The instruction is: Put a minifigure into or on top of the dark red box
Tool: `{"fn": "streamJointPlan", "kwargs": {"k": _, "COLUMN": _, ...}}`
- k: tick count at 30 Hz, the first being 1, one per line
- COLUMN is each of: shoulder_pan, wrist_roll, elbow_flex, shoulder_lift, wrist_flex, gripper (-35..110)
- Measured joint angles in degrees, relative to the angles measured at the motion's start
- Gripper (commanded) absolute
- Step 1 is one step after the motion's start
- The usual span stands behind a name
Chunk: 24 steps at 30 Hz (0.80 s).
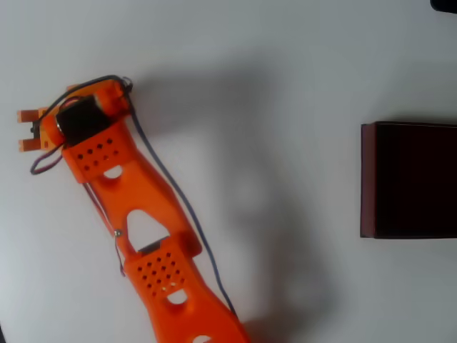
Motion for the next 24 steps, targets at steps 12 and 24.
{"fn": "streamJointPlan", "kwargs": {"k": 12, "shoulder_pan": -0.18, "wrist_roll": 0.0, "elbow_flex": 10.2, "shoulder_lift": 6.06, "wrist_flex": 0.0, "gripper": 0}}
{"fn": "streamJointPlan", "kwargs": {"k": 24, "shoulder_pan": 15.47, "wrist_roll": -0.44, "elbow_flex": 72.69, "shoulder_lift": 66.45, "wrist_flex": -7.82, "gripper": 0}}
